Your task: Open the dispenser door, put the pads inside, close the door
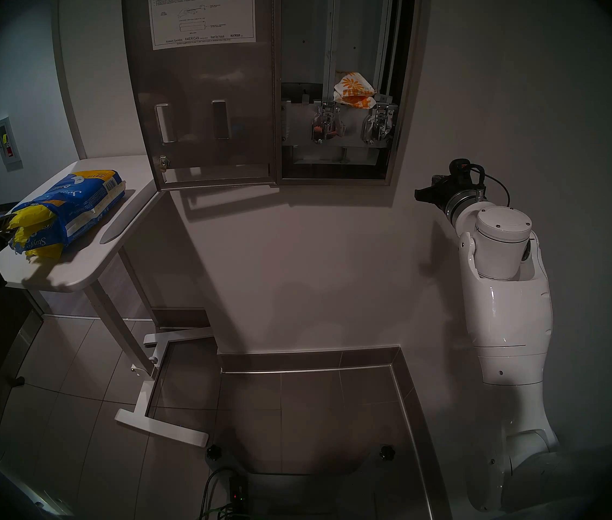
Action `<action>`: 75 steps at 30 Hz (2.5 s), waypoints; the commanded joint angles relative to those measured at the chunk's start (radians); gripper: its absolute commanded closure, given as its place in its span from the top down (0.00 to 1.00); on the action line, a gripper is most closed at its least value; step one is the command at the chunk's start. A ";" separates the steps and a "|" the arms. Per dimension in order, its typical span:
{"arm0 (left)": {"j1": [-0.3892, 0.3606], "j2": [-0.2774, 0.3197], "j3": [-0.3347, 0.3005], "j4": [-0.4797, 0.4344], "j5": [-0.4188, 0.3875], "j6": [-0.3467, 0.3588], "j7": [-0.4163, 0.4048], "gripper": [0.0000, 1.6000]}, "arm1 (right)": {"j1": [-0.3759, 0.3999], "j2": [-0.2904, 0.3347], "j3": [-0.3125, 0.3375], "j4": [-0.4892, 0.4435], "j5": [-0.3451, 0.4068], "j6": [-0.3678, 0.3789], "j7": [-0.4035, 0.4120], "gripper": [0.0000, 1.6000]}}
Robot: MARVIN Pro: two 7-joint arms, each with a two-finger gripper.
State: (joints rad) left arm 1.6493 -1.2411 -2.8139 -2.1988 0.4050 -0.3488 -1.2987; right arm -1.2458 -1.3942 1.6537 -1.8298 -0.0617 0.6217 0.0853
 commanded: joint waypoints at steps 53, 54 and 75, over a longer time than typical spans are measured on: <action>-0.137 0.029 0.089 -0.232 -0.142 0.546 -0.089 0.00 | 0.009 0.002 -0.001 -0.013 0.004 -0.004 0.001 0.32; -0.137 0.029 0.089 -0.232 -0.141 0.547 -0.089 0.00 | 0.009 0.002 -0.001 -0.013 0.004 -0.004 0.001 0.32; -0.136 0.034 0.095 -0.245 -0.154 0.529 -0.094 0.00 | 0.009 0.003 -0.002 -0.013 0.005 -0.004 0.000 0.32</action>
State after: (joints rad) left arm 1.5198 -1.2130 -2.7215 -2.4300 0.2665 0.2072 -1.3932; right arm -1.2459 -1.3917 1.6520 -1.8297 -0.0580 0.6217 0.0828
